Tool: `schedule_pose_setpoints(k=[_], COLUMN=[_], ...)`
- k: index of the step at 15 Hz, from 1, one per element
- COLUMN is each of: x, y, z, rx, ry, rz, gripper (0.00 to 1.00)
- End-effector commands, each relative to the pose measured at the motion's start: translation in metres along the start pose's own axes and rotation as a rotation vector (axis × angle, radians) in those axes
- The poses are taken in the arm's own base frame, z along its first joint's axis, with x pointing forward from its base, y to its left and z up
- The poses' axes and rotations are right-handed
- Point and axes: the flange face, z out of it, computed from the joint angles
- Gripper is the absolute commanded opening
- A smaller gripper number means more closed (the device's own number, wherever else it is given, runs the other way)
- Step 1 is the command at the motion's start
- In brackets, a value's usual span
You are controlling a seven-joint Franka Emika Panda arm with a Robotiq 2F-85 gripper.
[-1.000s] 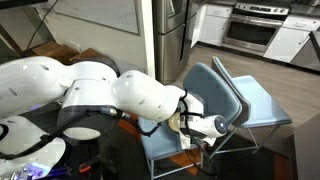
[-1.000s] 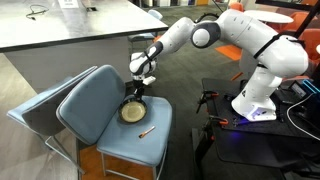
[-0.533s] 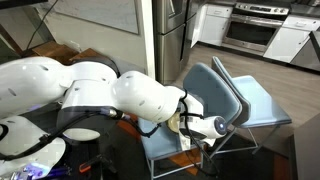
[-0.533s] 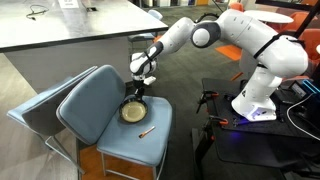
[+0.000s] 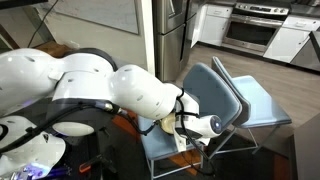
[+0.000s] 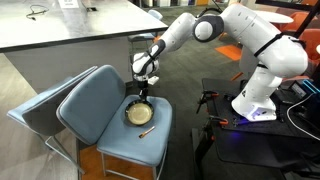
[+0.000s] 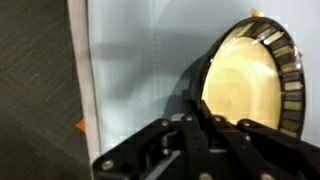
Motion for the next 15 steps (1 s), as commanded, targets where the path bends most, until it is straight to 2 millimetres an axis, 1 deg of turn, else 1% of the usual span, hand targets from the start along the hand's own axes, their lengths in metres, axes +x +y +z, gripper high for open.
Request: schedule_pose_setpoints(k=[1, 5, 10, 11, 12, 15], x=[-0.031, -0.049, -0.059, -0.060, -0.061, -0.064], y=[-0.011, -0.007, 0.001, 0.001, 0.002, 0.006], z=[-0.007, 0.005, 0.007, 0.008, 0.009, 0.005], rx=[-0.007, -0.017, -0.013, -0.011, -0.011, -0.032], ry=[-0.076, -0.097, -0.100, -0.101, -0.098, -0.085], rz=[-0.054, -0.048, -0.025, -0.028, -0.029, -0.020], gripper=[0.02, 0.02, 0.02, 0.34, 0.36, 0.56])
